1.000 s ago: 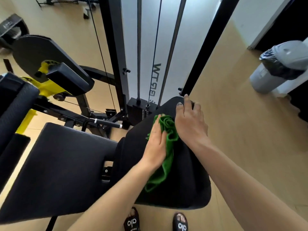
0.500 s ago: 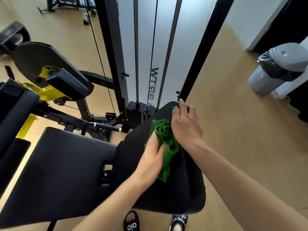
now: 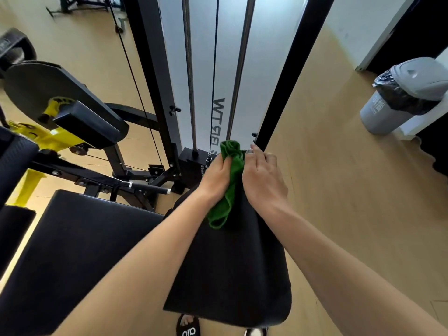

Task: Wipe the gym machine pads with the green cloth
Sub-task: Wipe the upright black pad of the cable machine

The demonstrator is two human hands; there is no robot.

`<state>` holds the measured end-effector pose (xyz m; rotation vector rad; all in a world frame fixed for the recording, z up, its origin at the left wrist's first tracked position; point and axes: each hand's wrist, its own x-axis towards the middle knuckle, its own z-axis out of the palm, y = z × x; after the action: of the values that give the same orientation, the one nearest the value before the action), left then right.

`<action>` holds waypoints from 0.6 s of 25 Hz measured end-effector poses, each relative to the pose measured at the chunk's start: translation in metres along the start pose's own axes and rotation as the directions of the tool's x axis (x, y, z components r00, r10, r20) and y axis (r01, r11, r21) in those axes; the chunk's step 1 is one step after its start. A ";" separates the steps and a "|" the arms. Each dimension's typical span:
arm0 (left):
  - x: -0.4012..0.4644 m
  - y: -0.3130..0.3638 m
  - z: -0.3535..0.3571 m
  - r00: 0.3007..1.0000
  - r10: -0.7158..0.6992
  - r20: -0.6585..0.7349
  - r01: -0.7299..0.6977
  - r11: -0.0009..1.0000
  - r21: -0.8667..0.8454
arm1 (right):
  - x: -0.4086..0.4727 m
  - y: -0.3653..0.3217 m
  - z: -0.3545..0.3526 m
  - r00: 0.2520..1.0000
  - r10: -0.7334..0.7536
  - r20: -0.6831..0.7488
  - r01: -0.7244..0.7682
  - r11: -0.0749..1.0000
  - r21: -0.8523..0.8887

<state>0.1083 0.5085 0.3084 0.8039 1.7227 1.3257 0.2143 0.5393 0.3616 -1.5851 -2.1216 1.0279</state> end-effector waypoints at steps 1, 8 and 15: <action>0.003 0.005 -0.001 1.000 -0.026 0.002 0.026 1.000 -0.006 | -0.001 0.000 0.000 1.000 0.001 0.002 -0.001 1.000 0.017; -0.156 -0.052 -0.005 0.995 0.062 0.077 -0.052 0.990 -0.127 | -0.012 -0.005 -0.001 0.999 -0.027 -0.040 0.026 0.999 -0.034; -0.229 -0.098 0.008 0.997 0.068 0.037 -0.065 0.994 -0.093 | -0.028 0.008 0.004 0.996 -0.085 -0.030 0.075 0.965 -0.252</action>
<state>0.2231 0.2929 0.2614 0.8356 1.6040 1.4138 0.2271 0.5128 0.3583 -1.5982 -2.3420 0.7176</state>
